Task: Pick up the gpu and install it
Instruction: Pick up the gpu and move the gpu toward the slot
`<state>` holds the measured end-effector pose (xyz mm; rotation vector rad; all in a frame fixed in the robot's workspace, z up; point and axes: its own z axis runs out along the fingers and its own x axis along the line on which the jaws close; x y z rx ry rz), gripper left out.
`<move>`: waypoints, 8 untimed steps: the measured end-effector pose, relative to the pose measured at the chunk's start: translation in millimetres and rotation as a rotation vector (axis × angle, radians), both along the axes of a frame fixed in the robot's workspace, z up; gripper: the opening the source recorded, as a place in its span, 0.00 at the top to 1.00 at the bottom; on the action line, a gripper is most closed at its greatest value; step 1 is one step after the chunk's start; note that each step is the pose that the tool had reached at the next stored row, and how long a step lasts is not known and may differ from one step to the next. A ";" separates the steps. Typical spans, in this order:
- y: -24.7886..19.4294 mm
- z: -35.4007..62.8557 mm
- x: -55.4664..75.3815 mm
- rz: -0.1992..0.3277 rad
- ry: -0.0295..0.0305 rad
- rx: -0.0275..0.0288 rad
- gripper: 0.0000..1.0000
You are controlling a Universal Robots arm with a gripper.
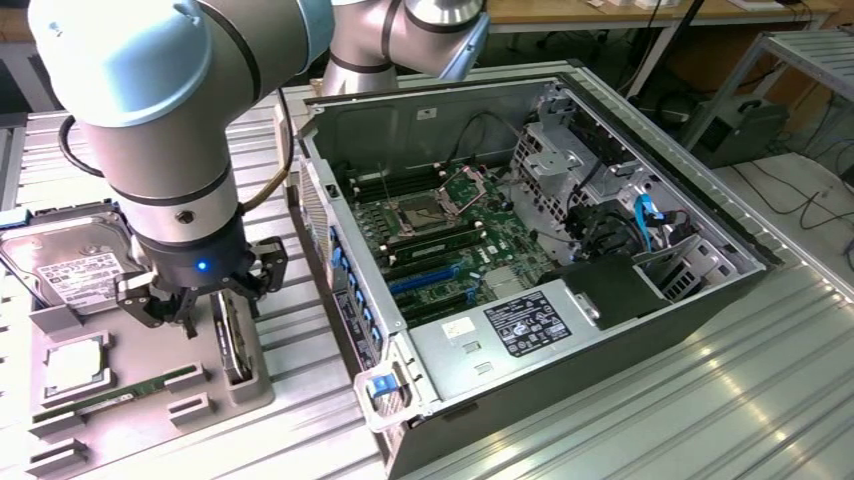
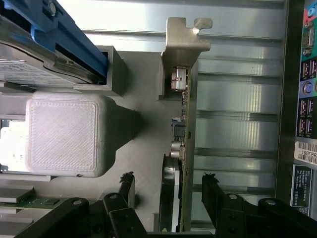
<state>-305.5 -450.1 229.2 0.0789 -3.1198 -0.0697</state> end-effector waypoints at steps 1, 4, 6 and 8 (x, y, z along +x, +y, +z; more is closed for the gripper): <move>0.0 0.0 0.0 0.000 0.0000 0.0000 0.34; 0.0 0.0 0.0 0.000 0.0000 0.0000 0.34; 0.0 0.0 0.0 0.000 0.0000 0.0000 0.33; 0.0 0.0 0.0 0.000 0.0000 0.0000 0.27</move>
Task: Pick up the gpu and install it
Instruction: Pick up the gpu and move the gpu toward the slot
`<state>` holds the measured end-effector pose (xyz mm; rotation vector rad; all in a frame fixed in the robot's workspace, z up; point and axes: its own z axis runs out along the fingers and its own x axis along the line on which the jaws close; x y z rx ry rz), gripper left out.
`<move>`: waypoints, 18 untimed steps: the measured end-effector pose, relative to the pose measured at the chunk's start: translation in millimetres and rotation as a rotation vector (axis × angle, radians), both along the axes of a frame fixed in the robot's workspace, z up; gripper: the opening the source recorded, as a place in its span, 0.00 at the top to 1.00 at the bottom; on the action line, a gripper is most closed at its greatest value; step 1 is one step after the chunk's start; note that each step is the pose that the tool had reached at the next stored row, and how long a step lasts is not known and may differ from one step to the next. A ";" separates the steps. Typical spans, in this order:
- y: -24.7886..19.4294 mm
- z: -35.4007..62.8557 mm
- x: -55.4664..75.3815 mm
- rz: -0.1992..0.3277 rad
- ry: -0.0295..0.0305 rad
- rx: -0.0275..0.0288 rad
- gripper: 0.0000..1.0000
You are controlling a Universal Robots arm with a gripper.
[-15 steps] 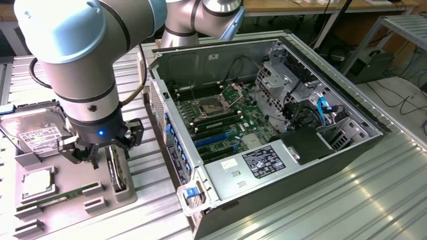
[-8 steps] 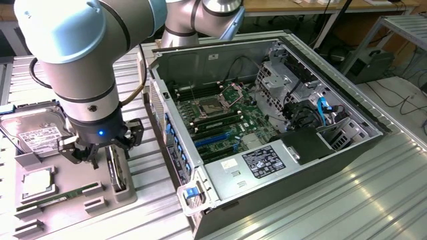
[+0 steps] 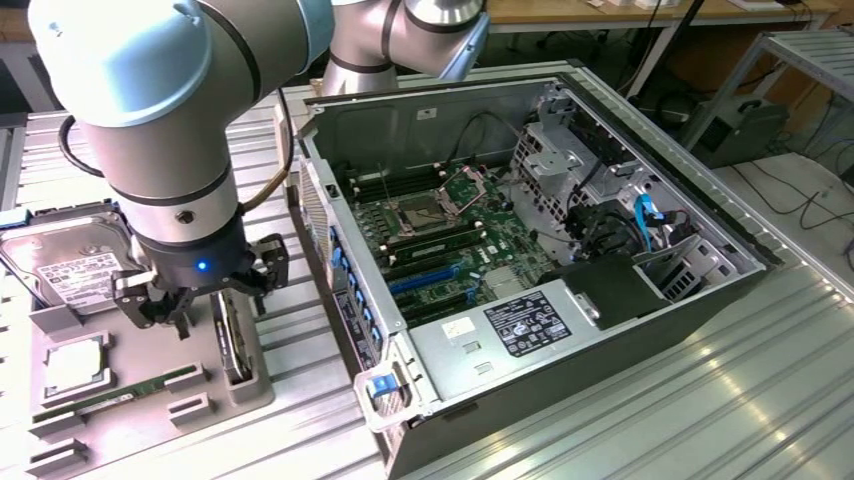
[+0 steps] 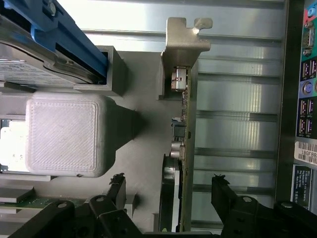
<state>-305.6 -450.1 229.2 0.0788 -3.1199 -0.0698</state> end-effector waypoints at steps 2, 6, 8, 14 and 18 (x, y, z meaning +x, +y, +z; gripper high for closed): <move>0.0 0.0 0.0 0.000 0.0001 0.0000 0.20; 0.0 0.0 0.0 0.000 0.0000 0.0000 0.29; 0.0 0.0 0.0 0.000 0.0000 0.0000 0.35; 0.0 0.0 0.0 0.000 0.0000 0.0000 0.59; 0.0 0.0 0.0 0.000 0.0000 0.0000 0.65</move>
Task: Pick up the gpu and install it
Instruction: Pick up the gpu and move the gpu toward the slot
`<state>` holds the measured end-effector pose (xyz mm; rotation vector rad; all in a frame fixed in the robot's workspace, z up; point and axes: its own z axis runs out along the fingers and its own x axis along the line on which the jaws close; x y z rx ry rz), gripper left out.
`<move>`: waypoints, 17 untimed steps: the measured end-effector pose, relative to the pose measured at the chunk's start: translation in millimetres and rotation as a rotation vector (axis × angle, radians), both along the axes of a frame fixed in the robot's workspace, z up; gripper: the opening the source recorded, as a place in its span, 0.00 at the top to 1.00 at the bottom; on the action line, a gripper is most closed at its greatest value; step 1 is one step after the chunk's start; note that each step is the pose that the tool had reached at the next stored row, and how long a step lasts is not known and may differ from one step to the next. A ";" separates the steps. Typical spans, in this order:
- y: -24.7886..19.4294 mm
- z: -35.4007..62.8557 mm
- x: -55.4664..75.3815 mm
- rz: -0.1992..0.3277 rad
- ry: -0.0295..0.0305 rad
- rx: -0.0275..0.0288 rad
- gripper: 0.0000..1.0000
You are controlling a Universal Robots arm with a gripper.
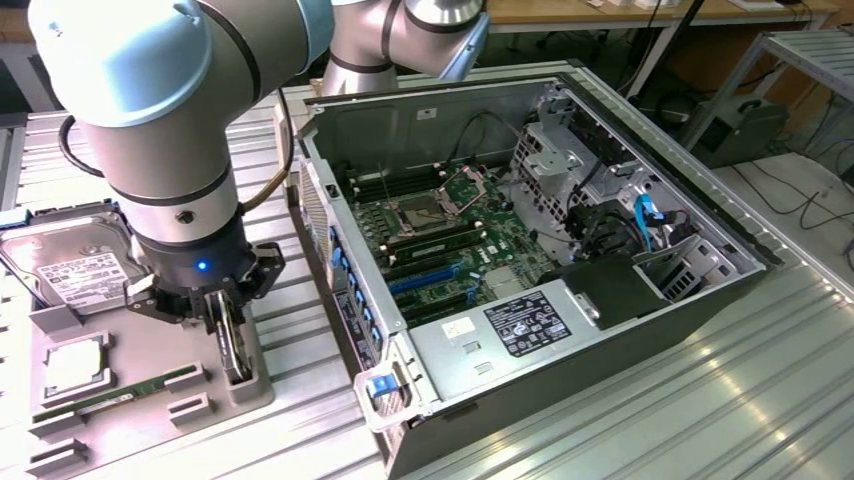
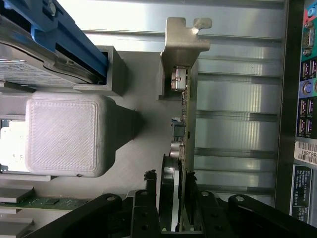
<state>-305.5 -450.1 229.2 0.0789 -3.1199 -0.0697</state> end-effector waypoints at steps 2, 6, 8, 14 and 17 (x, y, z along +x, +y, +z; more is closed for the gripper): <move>0.0 0.0 0.0 0.000 0.0000 0.0000 0.65; 0.0 -0.1 0.0 0.000 -0.0001 0.0001 0.72; 0.0 0.0 0.0 0.000 0.0000 0.0001 0.72; 0.0 0.0 0.0 0.000 0.0000 0.0001 0.72; 0.0 0.1 0.0 0.000 -0.0001 0.0001 0.72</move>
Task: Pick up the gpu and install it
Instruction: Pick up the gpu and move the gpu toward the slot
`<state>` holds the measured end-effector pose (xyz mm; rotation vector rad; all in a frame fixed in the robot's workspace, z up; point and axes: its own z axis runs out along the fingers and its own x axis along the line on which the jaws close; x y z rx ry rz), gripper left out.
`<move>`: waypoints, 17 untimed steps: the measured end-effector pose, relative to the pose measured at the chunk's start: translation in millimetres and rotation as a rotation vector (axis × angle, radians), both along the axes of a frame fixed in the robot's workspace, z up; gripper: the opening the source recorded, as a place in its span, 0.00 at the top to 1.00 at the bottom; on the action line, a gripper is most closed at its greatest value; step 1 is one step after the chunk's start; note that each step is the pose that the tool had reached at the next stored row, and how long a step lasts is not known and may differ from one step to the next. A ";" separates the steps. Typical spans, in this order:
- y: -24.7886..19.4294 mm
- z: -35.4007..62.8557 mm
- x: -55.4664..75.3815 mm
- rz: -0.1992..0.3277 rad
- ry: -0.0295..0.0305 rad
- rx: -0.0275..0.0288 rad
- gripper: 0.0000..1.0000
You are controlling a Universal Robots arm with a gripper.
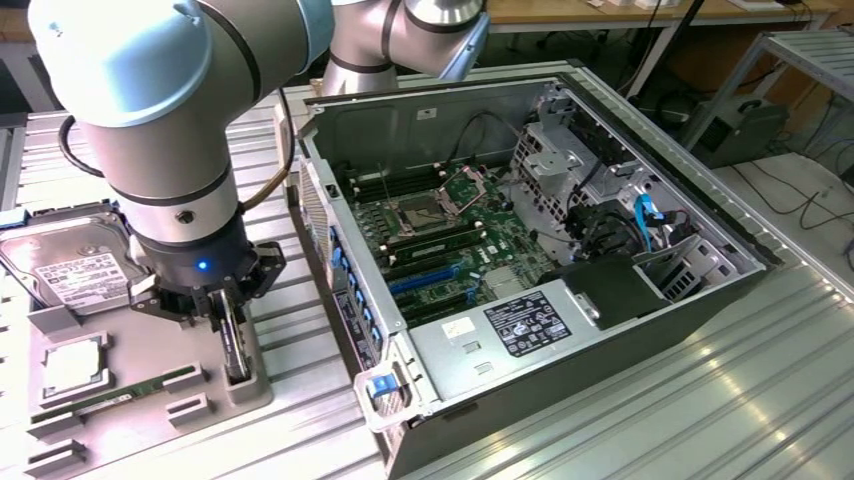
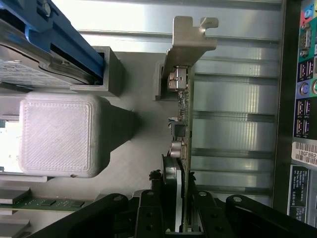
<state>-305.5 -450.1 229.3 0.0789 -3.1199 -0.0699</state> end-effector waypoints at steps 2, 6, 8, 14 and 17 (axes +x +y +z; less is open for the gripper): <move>0.0 1.8 0.0 0.000 0.0001 -0.0001 0.72; 0.0 5.5 0.0 0.000 0.0001 -0.0001 0.72; 0.0 8.4 0.0 0.000 0.0001 -0.0001 0.72; 0.0 14.1 0.0 0.000 0.0000 0.0000 0.72; 0.0 14.1 0.0 0.000 0.0000 0.0000 0.72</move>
